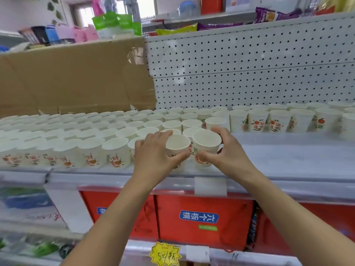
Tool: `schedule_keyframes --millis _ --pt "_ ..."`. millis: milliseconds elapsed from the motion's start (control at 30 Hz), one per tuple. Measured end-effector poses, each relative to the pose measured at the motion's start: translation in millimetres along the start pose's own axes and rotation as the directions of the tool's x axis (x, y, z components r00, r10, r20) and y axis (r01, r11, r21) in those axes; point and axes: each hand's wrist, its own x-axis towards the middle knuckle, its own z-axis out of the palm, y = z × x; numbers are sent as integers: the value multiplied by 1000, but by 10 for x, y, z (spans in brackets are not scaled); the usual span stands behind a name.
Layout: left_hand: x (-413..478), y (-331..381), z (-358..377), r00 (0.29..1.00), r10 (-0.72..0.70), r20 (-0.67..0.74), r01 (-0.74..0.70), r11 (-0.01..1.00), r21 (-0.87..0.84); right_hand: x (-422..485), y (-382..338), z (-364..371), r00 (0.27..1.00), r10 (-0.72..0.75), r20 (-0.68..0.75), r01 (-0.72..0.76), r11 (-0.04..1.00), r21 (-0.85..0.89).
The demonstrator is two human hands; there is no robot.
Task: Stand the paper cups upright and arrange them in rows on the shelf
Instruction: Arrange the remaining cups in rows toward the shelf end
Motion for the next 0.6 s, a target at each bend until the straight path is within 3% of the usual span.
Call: schedule_keyframes --millis 333,467,600 --pt "23 -183 4 992 123 20 -124 978 166 24 38 130 998 29 56 -22 992 -121" --pt "24 -279 -120 976 217 7 -217 975 39 47 15 95 995 24 95 -11 991 -132" --pt "47 -323 -223 975 210 78 -195 967 -162 52 -3 66 994 -2 112 19 989 -145"
